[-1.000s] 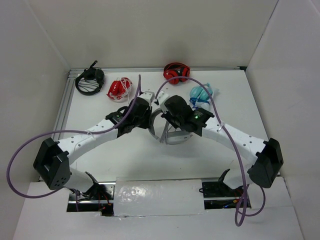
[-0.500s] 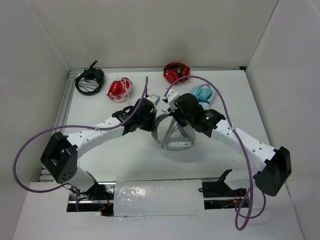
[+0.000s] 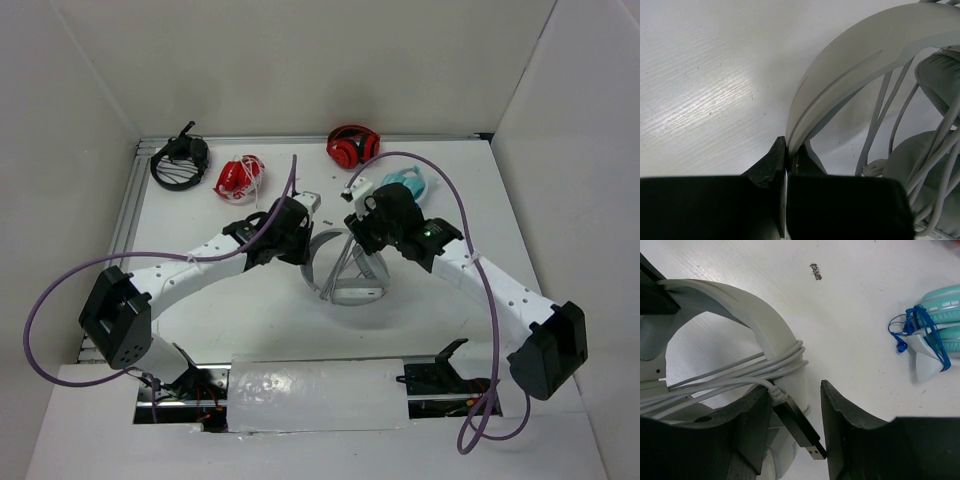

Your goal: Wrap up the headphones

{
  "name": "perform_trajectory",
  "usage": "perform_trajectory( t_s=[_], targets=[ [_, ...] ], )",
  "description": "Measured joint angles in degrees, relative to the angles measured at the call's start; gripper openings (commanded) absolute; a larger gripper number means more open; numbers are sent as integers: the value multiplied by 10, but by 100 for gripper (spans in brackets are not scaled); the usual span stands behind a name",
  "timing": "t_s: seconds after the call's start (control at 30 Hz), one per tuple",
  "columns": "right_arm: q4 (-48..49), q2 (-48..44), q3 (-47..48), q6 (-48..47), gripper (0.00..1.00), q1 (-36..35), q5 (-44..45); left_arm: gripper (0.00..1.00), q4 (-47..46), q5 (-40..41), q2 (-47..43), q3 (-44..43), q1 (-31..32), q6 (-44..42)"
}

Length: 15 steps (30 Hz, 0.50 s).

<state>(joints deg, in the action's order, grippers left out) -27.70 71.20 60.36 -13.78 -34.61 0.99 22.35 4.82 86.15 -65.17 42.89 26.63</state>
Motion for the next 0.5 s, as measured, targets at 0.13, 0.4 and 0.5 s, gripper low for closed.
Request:
perform_trajectory(
  t_s=[0.13, 0.4, 0.5],
  targets=[
    [5, 7, -1, -1, 50, 20, -42, 0, 13, 5, 0, -11, 0, -12],
    [19, 25, -1, -5, 56, 39, -114, 0, 87, 27, 11, -64, 0, -51],
    [21, 30, -1, -8, 58, 53, -147, 0, 99, 28, 23, -84, 0, -59]
  ],
)
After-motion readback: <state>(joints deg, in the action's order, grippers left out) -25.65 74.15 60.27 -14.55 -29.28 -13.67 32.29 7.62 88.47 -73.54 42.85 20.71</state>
